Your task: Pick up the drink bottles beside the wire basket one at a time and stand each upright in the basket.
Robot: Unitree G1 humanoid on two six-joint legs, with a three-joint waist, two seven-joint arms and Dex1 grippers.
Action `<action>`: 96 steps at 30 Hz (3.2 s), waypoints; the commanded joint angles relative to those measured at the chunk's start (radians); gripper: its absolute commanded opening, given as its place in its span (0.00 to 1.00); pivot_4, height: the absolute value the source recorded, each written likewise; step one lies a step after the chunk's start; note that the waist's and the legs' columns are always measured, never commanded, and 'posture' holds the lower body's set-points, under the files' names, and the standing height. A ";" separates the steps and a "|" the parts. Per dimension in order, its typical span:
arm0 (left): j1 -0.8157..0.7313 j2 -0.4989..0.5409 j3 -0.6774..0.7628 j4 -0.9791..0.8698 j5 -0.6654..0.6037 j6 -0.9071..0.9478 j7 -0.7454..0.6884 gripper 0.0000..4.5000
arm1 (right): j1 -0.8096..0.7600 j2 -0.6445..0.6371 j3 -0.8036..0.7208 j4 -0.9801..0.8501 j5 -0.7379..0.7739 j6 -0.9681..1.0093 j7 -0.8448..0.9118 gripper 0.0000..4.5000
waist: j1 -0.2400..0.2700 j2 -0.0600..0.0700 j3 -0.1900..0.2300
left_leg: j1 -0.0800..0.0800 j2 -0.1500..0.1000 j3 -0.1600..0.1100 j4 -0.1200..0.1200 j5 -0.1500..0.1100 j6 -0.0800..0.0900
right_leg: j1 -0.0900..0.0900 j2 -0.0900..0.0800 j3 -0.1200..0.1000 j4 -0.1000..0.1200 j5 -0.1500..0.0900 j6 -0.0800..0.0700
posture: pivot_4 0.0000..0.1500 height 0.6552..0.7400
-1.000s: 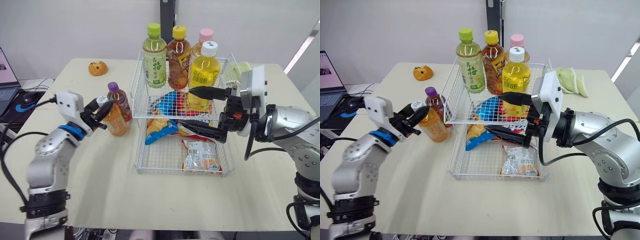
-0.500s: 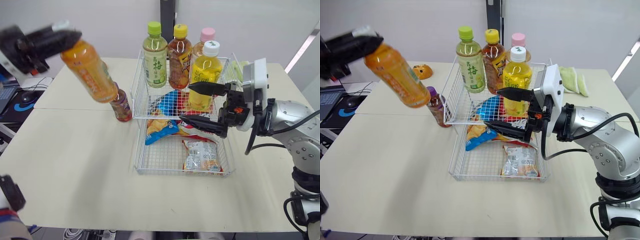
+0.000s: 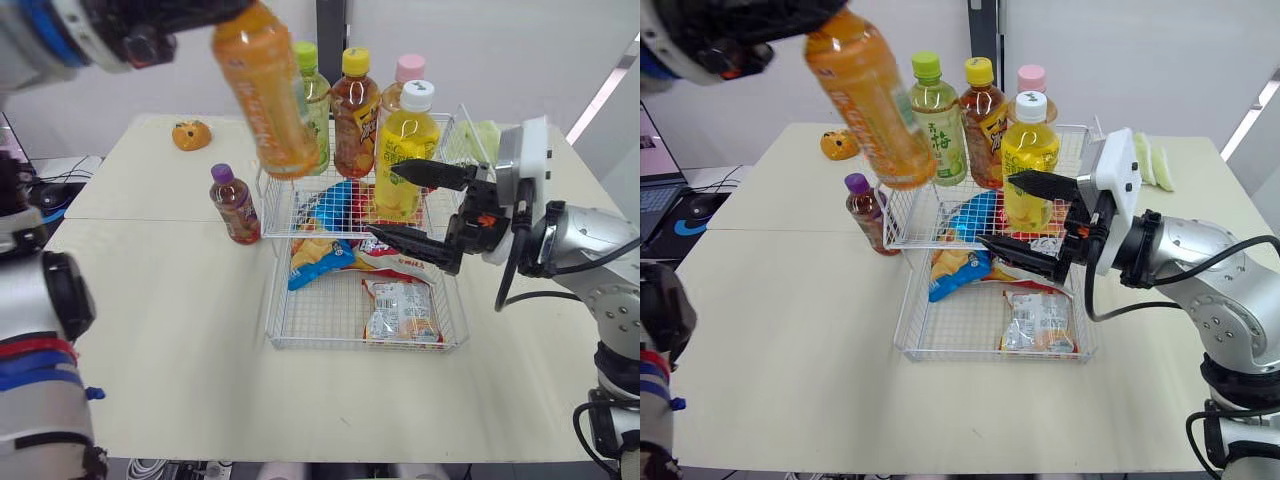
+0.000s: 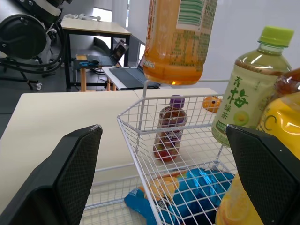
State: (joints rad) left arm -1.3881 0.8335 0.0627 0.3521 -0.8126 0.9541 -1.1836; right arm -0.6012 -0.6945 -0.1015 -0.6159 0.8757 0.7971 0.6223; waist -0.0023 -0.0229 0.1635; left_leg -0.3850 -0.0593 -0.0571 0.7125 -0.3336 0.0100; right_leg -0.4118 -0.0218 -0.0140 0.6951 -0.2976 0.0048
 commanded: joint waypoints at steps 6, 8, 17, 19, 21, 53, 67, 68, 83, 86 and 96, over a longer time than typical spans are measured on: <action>0.033 -0.123 -0.068 -0.002 0.153 -0.225 -0.110 0.30 | 0.040 -0.036 -0.080 -0.114 0.063 0.041 -0.114 1.00 | -0.002 0.000 0.000 | -0.002 0.000 0.001 0.000 0.000 0.000 | -0.002 0.000 0.001 0.000 0.000 0.000 | 1.00 1.00; 0.058 -0.153 -0.079 -0.010 0.177 -0.259 -0.120 0.30 | 0.048 -0.042 -0.089 -0.126 0.079 0.047 -0.135 1.00 | -0.004 0.000 0.000 | -0.004 0.000 0.001 0.000 0.000 -0.001 | -0.005 0.000 0.001 0.001 0.000 0.000 | 1.00 1.00; 0.129 -0.239 -0.088 -0.002 0.283 -0.421 -0.108 0.30 | 0.061 -0.054 -0.083 -0.163 0.123 0.058 -0.186 1.00 | -0.002 0.000 0.000 | -0.011 0.000 0.001 0.002 0.002 -0.001 | -0.010 0.000 0.001 0.002 0.000 0.000 | 1.00 1.00; 0.131 -0.253 -0.081 0.003 0.285 -0.424 -0.102 0.30 | 0.061 -0.061 -0.083 -0.164 0.128 0.058 -0.190 1.00 | -0.001 0.000 0.000 | -0.011 0.000 0.001 0.002 0.002 -0.001 | -0.010 0.000 0.001 0.003 0.000 0.000 | 1.00 1.00; 0.134 -0.263 -0.078 0.002 0.288 -0.427 -0.098 0.30 | 0.058 -0.066 -0.082 -0.162 0.132 0.057 -0.194 1.00 | -0.001 0.000 0.000 | -0.011 0.000 0.001 0.002 0.002 -0.001 | -0.010 0.000 0.001 0.003 0.000 0.000 | 1.00 1.00; 1.204 -0.145 0.748 -0.753 0.159 -0.198 0.426 1.00 | -0.143 0.094 0.107 0.072 0.049 -0.089 0.062 1.00 | -0.026 0.002 -0.003 | -0.006 0.000 0.000 0.000 0.002 -0.001 | -0.008 0.000 0.002 0.002 0.000 0.000 | 1.00 1.00; 1.523 -0.378 0.664 -0.887 0.182 -0.415 0.604 1.00 | -0.150 0.120 0.123 0.107 -0.045 -0.119 0.115 1.00 | 0.025 0.001 -0.004 | 0.008 0.000 0.000 0.000 -0.001 0.003 | 0.007 0.000 0.001 0.001 0.002 0.001 | 1.00 1.00; 1.486 -0.360 0.634 -0.868 0.187 -0.408 0.617 1.00 | -0.147 0.116 0.120 0.104 -0.047 -0.117 0.111 1.00 | 0.025 0.001 -0.004 | 0.008 0.000 0.000 0.000 0.000 0.003 | 0.007 0.000 0.001 0.002 0.002 0.001 | 1.00 1.00; 0.841 -0.345 0.227 -0.284 0.460 -0.605 0.751 1.00 | -0.111 0.071 0.064 0.013 -0.029 -0.051 0.006 1.00 | 0.010 0.001 -0.004 | 0.004 0.000 0.000 -0.001 0.002 -0.001 | 0.003 0.001 0.001 0.001 0.002 0.001 | 1.00 1.00; 0.789 -0.351 0.192 -0.192 0.488 -0.631 0.744 1.00 | -0.097 0.061 0.052 -0.009 -0.016 -0.034 -0.016 1.00 | 0.008 0.001 -0.004 | 0.004 0.000 0.000 0.000 0.002 -0.001 | 0.003 0.001 0.001 0.000 0.002 0.001 | 1.00 1.00; 0.652 -0.359 0.126 0.040 0.565 -0.751 0.715 1.00 | -0.085 0.044 0.031 -0.045 0.011 0.002 -0.058 1.00 | 0.004 0.001 -0.004 | 0.003 0.000 0.000 0.000 0.002 -0.001 | 0.002 0.001 0.001 0.000 0.002 0.001 | 1.00 1.00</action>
State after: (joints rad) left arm -0.7116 0.4729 0.1933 0.3904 -0.2620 0.2375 -0.4694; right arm -0.6839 -0.6400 -0.0369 -0.6263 0.8774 0.7996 0.5731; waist 0.0017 -0.0223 0.1598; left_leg -0.3822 -0.0594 -0.0576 0.7122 -0.3319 0.0091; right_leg -0.4102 -0.0212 -0.0127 0.6955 -0.2954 0.0054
